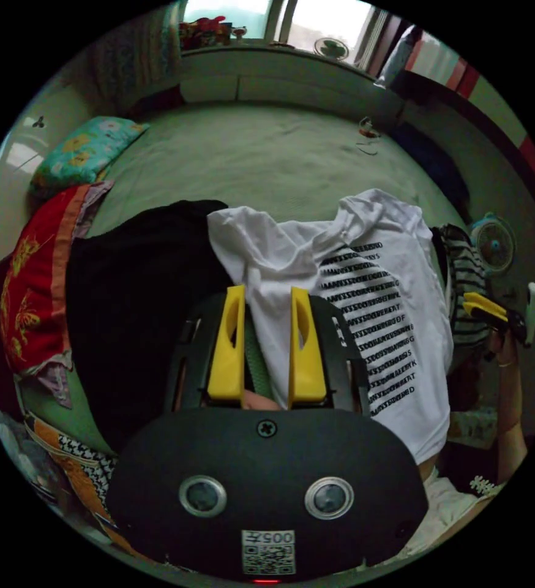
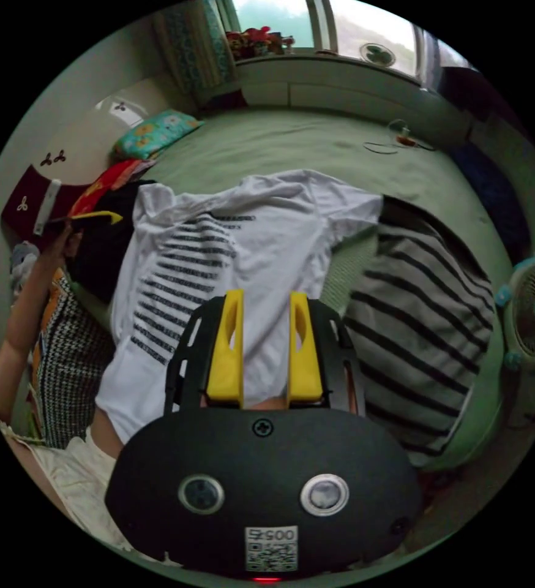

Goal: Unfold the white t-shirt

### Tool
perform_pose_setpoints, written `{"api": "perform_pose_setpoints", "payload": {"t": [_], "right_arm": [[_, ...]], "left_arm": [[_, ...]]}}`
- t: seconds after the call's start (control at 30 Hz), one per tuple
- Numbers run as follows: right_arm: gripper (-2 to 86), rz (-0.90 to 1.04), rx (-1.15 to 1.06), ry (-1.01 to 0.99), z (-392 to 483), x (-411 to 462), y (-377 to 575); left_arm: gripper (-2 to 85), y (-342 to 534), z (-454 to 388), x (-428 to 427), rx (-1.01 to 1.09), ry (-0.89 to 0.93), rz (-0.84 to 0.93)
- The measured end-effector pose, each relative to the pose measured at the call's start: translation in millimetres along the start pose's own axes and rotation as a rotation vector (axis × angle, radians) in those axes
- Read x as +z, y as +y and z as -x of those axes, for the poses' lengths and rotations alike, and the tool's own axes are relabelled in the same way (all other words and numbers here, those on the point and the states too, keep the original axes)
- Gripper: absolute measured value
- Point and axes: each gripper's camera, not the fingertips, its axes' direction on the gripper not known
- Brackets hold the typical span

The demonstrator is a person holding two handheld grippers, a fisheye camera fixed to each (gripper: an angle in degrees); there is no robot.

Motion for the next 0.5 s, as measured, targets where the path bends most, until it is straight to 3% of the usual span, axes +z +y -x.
{"api": "perform_pose_setpoints", "payload": {"t": [0.13, 0.3, 0.5], "right_arm": [[11.6, -0.030, -0.026, -0.048, 18, 29, -62], [12.5, -0.030, -0.069, 0.066, 49, 86, -166], [8.3, 0.170, -0.049, 0.226, 54, 188, -237]], "left_arm": [[14.1, -23, -15, 29, 0.064, -0.034, -0.002], [15.3, -47, -40, 62, 0.192, -0.025, 0.033], [11.2, -40, -57, 82, 0.265, -0.102, 0.034]]}}
